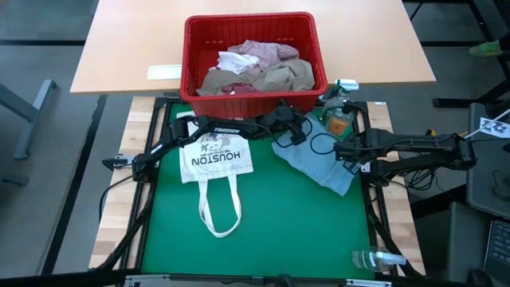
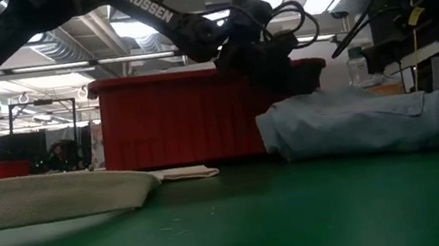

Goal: Fold laundry
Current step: Fold the light blue pants

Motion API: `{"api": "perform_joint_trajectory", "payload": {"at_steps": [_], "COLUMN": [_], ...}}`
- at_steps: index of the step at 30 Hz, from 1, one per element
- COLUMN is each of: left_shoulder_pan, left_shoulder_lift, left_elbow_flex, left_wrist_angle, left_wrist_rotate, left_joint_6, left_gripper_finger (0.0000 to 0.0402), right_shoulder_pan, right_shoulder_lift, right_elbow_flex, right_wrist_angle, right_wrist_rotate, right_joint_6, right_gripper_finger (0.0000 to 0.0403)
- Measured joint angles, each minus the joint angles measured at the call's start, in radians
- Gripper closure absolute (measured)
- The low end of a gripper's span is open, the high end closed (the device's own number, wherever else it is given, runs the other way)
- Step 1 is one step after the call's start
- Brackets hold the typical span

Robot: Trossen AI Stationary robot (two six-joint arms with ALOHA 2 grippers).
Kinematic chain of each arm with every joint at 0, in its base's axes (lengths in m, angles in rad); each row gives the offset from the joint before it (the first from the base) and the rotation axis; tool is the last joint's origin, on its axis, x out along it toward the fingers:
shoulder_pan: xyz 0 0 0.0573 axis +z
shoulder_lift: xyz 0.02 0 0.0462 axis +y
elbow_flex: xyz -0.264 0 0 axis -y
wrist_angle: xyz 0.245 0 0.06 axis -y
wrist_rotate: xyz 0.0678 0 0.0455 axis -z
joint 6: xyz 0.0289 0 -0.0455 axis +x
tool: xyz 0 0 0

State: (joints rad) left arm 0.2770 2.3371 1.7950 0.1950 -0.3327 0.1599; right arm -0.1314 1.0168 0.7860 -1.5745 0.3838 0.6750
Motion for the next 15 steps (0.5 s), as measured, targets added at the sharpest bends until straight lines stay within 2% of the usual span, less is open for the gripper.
{"api": "perform_joint_trajectory", "payload": {"at_steps": [6, 11, 15], "left_shoulder_pan": [-0.012, -0.001, -0.004], "left_shoulder_lift": [0.000, 0.000, 0.000], "left_elbow_flex": [0.000, 0.000, 0.001], "left_wrist_angle": [0.000, -0.028, -0.026], "left_wrist_rotate": [-0.067, -0.173, -0.199], "left_joint_6": [0.009, 0.011, 0.008], "left_gripper_finger": [0.0270, 0.0274, 0.0282], "right_shoulder_pan": [0.000, 0.000, 0.000], "right_shoulder_lift": [0.000, 0.000, 0.000], "right_elbow_flex": [0.000, 0.000, 0.000], "right_wrist_angle": [0.003, 0.005, 0.005], "right_wrist_rotate": [0.036, 0.022, 0.007], "right_joint_6": [0.001, 0.001, 0.001], "right_gripper_finger": [0.0284, 0.0277, 0.0276]}}
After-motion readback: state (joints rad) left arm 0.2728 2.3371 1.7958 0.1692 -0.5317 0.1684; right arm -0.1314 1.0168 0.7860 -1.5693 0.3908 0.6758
